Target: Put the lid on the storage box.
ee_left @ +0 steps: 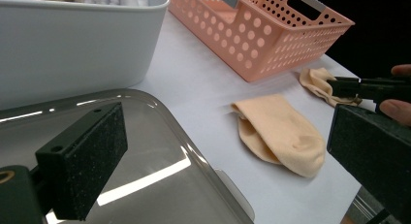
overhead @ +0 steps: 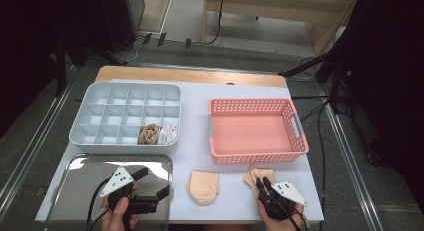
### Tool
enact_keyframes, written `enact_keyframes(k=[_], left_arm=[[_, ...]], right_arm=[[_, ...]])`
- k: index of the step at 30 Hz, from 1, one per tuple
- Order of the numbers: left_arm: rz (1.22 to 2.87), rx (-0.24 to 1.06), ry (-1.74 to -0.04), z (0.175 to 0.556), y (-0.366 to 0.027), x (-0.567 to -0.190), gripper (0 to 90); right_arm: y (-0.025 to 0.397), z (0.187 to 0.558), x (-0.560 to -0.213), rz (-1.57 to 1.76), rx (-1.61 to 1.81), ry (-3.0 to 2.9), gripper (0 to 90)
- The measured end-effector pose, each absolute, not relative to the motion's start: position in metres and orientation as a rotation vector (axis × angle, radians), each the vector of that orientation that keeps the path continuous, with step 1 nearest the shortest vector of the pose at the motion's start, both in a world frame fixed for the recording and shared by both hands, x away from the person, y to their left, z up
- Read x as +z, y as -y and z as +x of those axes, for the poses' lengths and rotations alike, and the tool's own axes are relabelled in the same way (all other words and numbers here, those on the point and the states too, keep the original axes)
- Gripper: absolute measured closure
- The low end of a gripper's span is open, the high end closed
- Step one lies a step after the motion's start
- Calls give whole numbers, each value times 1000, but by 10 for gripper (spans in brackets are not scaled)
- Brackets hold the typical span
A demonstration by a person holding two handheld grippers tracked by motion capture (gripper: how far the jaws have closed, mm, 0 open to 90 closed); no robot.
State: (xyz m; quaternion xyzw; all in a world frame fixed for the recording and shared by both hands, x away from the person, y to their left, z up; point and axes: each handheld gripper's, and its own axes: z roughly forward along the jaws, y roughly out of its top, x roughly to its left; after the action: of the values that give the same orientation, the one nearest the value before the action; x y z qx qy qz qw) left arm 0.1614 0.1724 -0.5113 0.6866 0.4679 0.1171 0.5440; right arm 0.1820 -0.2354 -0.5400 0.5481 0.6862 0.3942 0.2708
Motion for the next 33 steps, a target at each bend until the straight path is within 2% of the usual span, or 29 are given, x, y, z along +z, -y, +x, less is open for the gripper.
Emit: enact_keyframes(k=[1, 3, 9, 12, 14, 15, 16, 18, 24, 30, 33], left_arm=[[1627, 278, -1111, 161, -172, -511, 15], [1628, 275, -1108, 161, -171, -511, 15], [1627, 277, -1110, 161, -173, -511, 15], [1629, 273, -1112, 161, -171, -512, 15], [1633, 276, -1108, 161, -170, -512, 15], [1634, 275, -1108, 161, -170, -512, 15], [1636, 276, -1105, 160, -170, -511, 15], [1635, 276, -1106, 160, -170, -511, 15], [1641, 271, -1103, 160, -168, -512, 15], [1644, 270, -1099, 159, -167, -512, 15], [1648, 272, -1100, 159, -166, -513, 15]], right_arm=[[238, 183, -540, 1495, 1074, -1840, 846], [244, 184, -538, 1528, 1119, -1836, 859], [273, 177, -521, 1544, 1125, -1678, 863], [288, 179, -526, 1606, 1118, -1671, 856], [292, 183, -535, 1661, 1145, -1713, 750], [292, 183, -535, 1687, 1165, -1692, 629], [290, 183, -533, 1700, 1177, -1665, 549], [283, 179, -523, 1663, 1196, -1628, 478], [236, 163, -506, 1519, 1306, -1684, 483], [174, 162, -520, 1434, 1370, -1903, 489], [151, 164, -528, 1427, 1363, -1960, 413]])
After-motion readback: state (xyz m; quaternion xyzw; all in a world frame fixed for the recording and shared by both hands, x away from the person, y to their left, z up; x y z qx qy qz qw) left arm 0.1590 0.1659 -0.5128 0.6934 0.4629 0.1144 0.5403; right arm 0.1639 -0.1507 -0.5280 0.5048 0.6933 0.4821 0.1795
